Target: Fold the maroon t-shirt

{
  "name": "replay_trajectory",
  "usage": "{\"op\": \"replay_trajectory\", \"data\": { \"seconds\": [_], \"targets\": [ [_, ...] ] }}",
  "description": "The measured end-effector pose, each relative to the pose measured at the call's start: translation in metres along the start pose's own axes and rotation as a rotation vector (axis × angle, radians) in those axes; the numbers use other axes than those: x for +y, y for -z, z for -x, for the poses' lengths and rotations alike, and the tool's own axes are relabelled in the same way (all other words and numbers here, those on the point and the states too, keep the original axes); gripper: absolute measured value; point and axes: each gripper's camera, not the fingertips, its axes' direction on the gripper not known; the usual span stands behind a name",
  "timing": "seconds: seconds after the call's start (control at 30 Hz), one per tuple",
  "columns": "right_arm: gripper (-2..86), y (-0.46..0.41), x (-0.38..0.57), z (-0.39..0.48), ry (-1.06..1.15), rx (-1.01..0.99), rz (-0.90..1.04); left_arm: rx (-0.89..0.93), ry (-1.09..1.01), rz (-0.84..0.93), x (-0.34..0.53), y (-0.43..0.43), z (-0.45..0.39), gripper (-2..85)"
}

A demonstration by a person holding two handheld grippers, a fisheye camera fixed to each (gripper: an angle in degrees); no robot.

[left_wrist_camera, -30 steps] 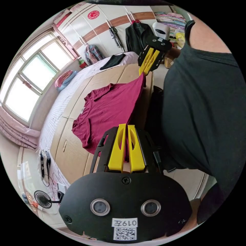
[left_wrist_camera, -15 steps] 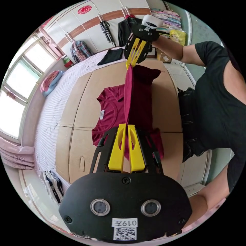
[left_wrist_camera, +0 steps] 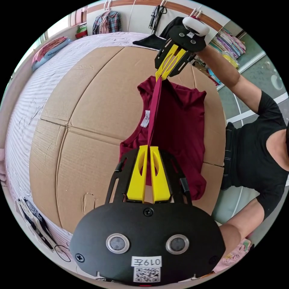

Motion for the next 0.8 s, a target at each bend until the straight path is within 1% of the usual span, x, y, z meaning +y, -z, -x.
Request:
{"op": "replay_trajectory", "data": {
  "seconds": [0.13, 0.27, 0.43, 0.5, 0.6, 0.63, 0.7, 0.8],
  "targets": [
    [-0.9, -0.002, -0.011, -0.035, -0.026, -0.04, -0.022, 0.027, 0.026, 0.001, -0.006, -0.007, 0.027, 0.9],
    [-0.8, -0.002, -0.02, -0.062, -0.05, -0.063, -0.029, 0.015, 0.042, 0.023, -0.016, -0.014, 0.047, 1.0],
    [-0.3, -0.017, -0.029, -0.084, -0.089, -0.083, 0.006, -0.009, 0.088, 0.056, -0.028, -0.023, 0.066, 1.3],
    [0.6, -0.022, -0.03, -0.089, -0.126, -0.073, 0.006, -0.048, 0.116, 0.091, -0.031, -0.034, 0.069, 1.9],
    [4.6, -0.017, -0.022, -0.093, -0.19, -0.036, -0.042, -0.089, 0.157, 0.113, -0.027, -0.044, 0.071, 3.3],
    [6.1, -0.013, -0.017, -0.094, -0.219, -0.02, -0.063, -0.085, 0.167, 0.104, -0.025, -0.045, 0.072, 3.7],
    [7.3, -0.002, -0.006, -0.095, -0.26, -0.001, -0.107, -0.03, 0.203, 0.026, -0.013, -0.04, 0.077, 5.4],
    [6.3, 0.025, 0.017, -0.089, -0.35, 0.043, -0.233, 0.036, 0.285, -0.087, 0.008, -0.033, 0.088, 6.6]
  ]
}}
